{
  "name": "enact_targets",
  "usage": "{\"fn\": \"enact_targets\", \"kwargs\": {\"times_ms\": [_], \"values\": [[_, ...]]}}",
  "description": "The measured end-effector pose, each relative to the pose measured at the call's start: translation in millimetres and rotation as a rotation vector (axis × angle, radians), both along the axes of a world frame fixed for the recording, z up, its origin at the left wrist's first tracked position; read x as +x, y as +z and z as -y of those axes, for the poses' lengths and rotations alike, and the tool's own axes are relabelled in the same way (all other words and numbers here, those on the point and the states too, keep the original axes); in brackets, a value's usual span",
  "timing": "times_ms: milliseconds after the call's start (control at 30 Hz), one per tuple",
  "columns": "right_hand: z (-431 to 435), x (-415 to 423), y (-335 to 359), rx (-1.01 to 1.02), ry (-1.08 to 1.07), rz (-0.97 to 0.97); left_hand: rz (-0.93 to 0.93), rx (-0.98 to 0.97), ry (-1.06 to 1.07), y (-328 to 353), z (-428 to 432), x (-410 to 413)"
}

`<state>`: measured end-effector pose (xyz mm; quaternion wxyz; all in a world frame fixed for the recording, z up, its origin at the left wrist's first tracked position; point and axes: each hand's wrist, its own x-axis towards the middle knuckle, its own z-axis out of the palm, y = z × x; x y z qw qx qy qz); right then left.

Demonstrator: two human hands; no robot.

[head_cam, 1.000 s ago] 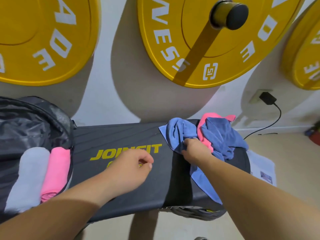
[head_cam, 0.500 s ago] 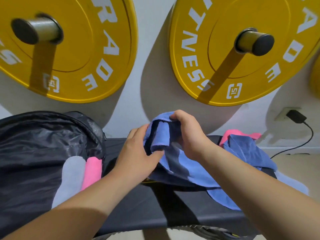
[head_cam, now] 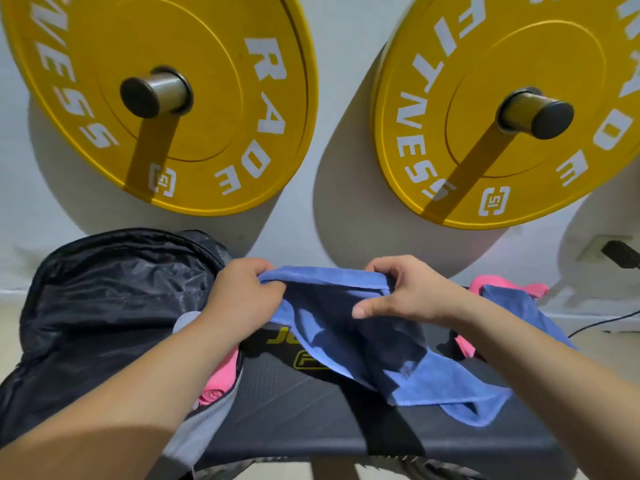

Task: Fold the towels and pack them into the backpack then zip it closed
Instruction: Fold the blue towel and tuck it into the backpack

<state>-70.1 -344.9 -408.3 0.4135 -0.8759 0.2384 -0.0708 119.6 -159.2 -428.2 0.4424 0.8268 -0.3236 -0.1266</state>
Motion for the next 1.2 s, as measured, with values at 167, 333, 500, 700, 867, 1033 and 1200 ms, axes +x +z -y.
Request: {"fn": "enact_targets", "kwargs": {"times_ms": [167,333,500,700,867,1033,1200], "values": [[-9.9,-5.1,31.7,-0.146,-0.17,0.092,-0.401,-0.309,0.118,32.8,-2.1,-5.6],[-39.7,-14.2,74.0,0.106,-0.32,0.238,-0.551,-0.558,0.202,81.6,-14.6,-20.2],[-71.8,-22.9,96.1,0.516,-0.566,0.373,-0.688,-0.333,-0.08,91.1,-44.4,-48.6],[-83.7,-47.6,59.9,0.576,-0.626,0.137,-0.615,0.024,-0.255,66.0,-52.3,-31.0],[-79.6,-67.0,42.6,-0.251,-0.374,-0.123,-0.424,0.001,-0.302,60.4,-51.7,-58.6],[-111.7,-42.7,40.6,0.085,0.002,0.165,-0.35,-0.051,-0.457,51.8,-36.4,-84.1],[-94.2,-42.0,32.0,-0.073,-0.068,0.071,-0.232,-0.067,-0.434,47.9,-33.1,-79.0]]}}
